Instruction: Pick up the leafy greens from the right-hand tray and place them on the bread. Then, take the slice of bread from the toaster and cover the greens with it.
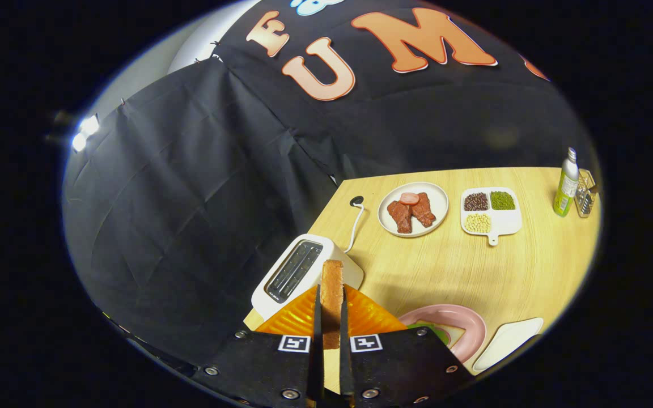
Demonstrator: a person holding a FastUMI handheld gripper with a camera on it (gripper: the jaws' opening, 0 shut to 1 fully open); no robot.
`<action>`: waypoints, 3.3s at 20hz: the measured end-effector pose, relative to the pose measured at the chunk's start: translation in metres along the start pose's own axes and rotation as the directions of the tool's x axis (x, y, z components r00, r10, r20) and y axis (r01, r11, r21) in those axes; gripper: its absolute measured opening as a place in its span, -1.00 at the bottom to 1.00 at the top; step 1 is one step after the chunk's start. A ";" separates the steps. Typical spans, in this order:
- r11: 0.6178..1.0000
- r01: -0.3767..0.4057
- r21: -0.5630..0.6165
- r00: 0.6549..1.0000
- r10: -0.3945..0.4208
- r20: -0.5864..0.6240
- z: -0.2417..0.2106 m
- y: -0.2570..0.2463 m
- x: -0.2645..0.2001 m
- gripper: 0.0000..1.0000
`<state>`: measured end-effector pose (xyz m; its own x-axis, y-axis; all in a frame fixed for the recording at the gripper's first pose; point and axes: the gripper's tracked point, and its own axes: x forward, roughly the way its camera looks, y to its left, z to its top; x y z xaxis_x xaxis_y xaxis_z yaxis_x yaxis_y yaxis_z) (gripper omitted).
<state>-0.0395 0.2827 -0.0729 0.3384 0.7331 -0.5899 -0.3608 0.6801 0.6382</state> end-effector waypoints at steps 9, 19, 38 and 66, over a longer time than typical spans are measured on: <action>0.995 0.018 0.100 0.999 -0.013 -0.052 -0.056 -0.057 -0.007 -0.78; 0.991 0.021 0.135 0.996 -0.008 -0.093 -0.101 -0.102 -0.005 -0.77; 0.976 0.210 -0.056 0.975 -0.214 -0.058 -0.124 -0.169 0.009 -0.08; 0.743 0.654 -0.143 0.498 -0.280 0.821 0.065 -0.140 -0.207 0.63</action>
<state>-0.0026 0.0356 -0.0084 0.9829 0.1719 -0.0667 -0.1710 0.9851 0.0182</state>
